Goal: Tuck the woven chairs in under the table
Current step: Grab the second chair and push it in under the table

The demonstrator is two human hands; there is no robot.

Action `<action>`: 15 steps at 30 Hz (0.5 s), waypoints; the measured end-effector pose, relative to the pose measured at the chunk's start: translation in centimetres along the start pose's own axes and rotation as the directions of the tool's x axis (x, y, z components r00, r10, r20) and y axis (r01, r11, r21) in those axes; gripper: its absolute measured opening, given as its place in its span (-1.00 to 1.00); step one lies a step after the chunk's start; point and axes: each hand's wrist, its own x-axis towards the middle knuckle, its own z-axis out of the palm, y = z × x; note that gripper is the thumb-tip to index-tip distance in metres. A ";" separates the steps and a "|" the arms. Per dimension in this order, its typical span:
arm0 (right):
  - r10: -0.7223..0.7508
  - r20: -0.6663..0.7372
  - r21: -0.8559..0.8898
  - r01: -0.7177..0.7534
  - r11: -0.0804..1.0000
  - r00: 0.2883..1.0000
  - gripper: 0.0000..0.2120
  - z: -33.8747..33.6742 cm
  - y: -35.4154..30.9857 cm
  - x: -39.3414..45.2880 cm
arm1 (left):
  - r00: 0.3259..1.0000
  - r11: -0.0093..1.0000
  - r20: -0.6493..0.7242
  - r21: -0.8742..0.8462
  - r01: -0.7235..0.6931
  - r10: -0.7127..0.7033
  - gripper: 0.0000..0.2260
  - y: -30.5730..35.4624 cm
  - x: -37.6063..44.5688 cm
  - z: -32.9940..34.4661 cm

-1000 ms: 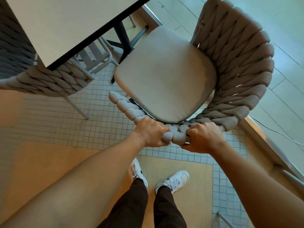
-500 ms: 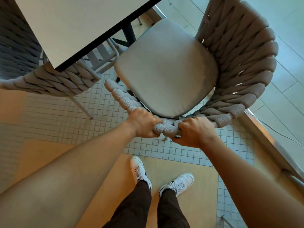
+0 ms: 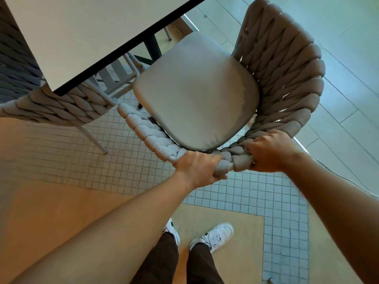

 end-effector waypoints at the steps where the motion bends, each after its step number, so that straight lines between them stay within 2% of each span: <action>1: 0.015 0.018 -0.011 -0.014 1.000 1.000 -0.48 -0.1 -0.4 0.3 | 1.000 1.000 -0.009 0.016 0.004 -0.004 -0.46 -0.2 0.1 0.1; 10: 0.064 -0.037 0.018 -0.063 0.998 0.997 -0.56 -0.9 -2.6 0.4 | 0.998 0.997 -0.004 0.026 -0.069 0.069 -0.49 -2.4 -1.2 0.2; 15: 0.074 -0.122 0.119 -0.060 0.991 0.990 -0.56 -0.3 -5.7 0.9 | 0.980 0.981 -0.045 0.016 -0.192 0.193 -0.53 -5.4 -3.5 -0.4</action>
